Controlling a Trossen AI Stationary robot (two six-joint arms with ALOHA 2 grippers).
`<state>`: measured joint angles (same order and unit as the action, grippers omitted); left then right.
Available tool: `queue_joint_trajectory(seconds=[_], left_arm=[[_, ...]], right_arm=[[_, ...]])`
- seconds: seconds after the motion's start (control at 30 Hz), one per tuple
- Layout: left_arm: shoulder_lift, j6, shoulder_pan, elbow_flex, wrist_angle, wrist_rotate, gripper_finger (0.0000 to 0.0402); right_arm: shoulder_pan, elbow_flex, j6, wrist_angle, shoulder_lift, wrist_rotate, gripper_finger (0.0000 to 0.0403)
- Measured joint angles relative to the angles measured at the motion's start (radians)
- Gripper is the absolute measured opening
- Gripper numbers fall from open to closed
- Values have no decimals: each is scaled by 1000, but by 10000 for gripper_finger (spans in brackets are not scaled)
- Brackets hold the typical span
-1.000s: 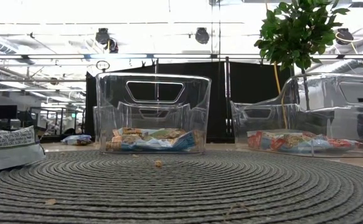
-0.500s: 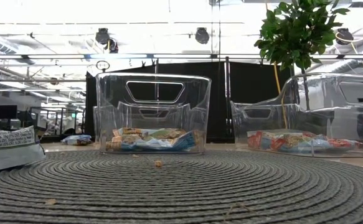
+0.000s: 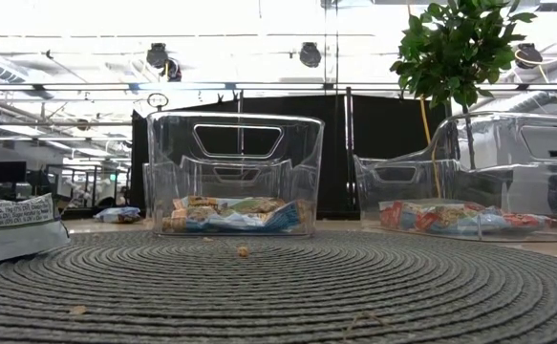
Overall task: Pick and place Granola Bars by type
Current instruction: Put the blue granola bar into the top transparent bin
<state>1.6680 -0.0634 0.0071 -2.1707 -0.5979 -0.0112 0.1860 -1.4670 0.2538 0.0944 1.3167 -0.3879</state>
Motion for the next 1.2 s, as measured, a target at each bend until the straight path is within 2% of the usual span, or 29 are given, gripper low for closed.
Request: queue_joint_trajectory(seconds=[0.37, 0.57, 0.67, 0.8, 1.07, 1.2], left_arm=[[-2, -83, -6, 66, 81, 121, 258], [-1, -98, -10, 84, 143, 108, 257], [-1, -103, -10, 84, 157, 66, 249], [-1, -118, -10, 84, 157, 31, 198], [-1, -119, -10, 84, 156, 31, 40], [-1, -120, -10, 84, 156, 37, 30]], right_arm=[[0, 0, 2, -4, 1, 4, 5], [0, 0, 2, -8, 1, 4, 5], [-1, 0, 3, -8, 0, 25, 5], [-1, 0, 3, -15, 1, 25, 6], [-1, 0, -12, -14, 1, 25, 37], [-1, 0, -49, -4, 1, 24, 42]])
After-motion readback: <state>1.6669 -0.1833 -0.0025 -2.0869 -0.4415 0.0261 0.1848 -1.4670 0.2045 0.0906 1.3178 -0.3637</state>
